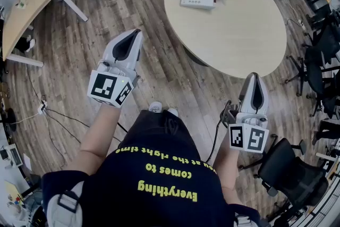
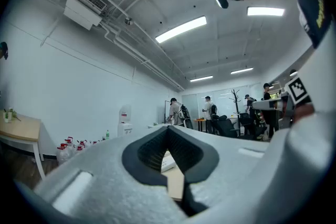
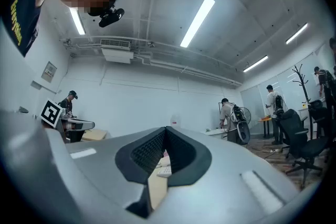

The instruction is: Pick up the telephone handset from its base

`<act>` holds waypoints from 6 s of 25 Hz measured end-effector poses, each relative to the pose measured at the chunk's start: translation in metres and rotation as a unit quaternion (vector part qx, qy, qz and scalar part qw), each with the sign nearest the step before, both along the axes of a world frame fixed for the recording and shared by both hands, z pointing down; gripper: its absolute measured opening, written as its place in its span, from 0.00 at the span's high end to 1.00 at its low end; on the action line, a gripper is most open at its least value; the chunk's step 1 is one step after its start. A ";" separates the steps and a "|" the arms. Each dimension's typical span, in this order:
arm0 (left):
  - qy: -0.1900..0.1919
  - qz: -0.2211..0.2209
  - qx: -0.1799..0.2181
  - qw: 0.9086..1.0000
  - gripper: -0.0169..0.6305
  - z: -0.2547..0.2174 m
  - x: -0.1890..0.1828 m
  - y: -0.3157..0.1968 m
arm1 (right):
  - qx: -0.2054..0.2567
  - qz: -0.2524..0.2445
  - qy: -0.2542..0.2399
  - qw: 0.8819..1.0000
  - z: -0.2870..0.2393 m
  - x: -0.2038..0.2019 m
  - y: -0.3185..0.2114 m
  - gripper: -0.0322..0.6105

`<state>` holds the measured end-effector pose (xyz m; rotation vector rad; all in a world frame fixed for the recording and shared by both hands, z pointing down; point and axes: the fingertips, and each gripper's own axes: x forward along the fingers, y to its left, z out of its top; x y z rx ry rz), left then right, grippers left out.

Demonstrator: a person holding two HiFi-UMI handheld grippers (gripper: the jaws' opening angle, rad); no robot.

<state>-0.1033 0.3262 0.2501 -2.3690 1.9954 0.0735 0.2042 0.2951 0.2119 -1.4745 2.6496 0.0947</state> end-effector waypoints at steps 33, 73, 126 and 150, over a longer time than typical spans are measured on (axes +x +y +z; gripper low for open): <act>-0.002 0.031 -0.036 0.999 0.43 0.021 0.028 -0.080 | -0.051 -0.025 -0.021 0.998 0.027 -0.005 -0.078 0.53; -0.026 0.098 -0.036 0.994 0.43 0.014 0.004 -0.376 | -0.050 -0.002 -0.034 0.998 0.018 -0.043 -0.338 0.53; -0.066 0.330 -0.251 0.907 0.43 0.231 0.058 -0.568 | -0.216 0.121 -0.061 0.967 0.148 -0.058 -0.458 0.54; -0.223 0.437 -0.345 0.800 0.45 0.310 0.077 -0.557 | -0.229 0.132 -0.076 0.961 0.158 -0.052 -0.453 0.55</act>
